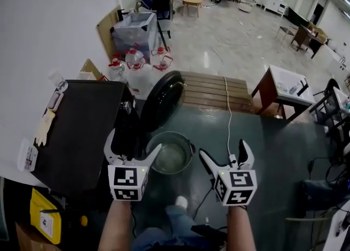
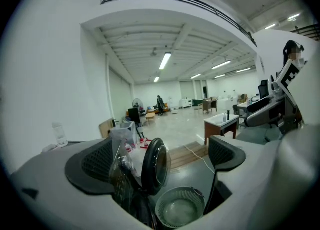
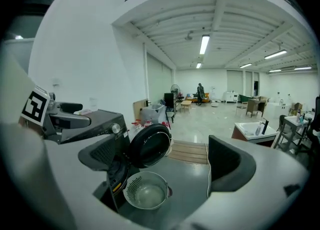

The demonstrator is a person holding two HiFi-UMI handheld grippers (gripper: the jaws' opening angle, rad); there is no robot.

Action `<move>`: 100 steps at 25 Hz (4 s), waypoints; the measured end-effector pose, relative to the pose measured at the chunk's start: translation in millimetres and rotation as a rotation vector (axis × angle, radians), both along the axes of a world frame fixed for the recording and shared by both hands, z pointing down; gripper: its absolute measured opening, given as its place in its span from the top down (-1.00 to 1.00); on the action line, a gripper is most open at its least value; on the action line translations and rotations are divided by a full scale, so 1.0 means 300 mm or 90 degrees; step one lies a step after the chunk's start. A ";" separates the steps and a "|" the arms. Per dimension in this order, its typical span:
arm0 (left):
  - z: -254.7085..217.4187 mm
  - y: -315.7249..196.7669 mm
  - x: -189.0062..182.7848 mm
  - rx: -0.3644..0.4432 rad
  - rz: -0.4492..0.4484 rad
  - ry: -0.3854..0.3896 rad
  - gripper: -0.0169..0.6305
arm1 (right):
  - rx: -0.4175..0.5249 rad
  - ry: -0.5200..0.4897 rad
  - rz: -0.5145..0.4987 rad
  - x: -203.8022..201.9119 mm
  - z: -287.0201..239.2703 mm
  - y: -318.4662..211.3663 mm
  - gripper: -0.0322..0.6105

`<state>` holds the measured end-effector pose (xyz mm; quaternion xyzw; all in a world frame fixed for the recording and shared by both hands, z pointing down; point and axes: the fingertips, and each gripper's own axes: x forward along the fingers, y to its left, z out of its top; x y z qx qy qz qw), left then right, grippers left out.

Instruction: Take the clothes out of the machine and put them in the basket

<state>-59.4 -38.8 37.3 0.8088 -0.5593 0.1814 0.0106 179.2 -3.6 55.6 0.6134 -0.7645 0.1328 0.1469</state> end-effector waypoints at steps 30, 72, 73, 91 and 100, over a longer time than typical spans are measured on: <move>0.863 -0.184 -0.051 -0.274 0.022 0.004 -0.81 | -0.208 -0.007 -0.056 -0.231 0.777 -0.231 -0.86; 1.957 -0.166 -0.848 -0.454 -0.409 -0.131 -0.81 | -0.398 -0.020 -0.131 -0.633 1.802 -0.266 -0.74; 1.967 -0.160 -0.872 -0.454 -0.428 -0.122 -0.81 | -0.398 -0.021 -0.135 -0.643 1.809 -0.264 -0.74; 1.960 -0.080 -0.782 -0.429 -0.402 -0.083 0.84 | -0.413 -0.021 -0.155 -0.610 1.839 -0.193 -0.63; 1.807 -0.080 -0.568 -0.415 -0.340 -0.094 0.84 | -0.405 -0.033 -0.127 -0.510 1.750 -0.197 -0.55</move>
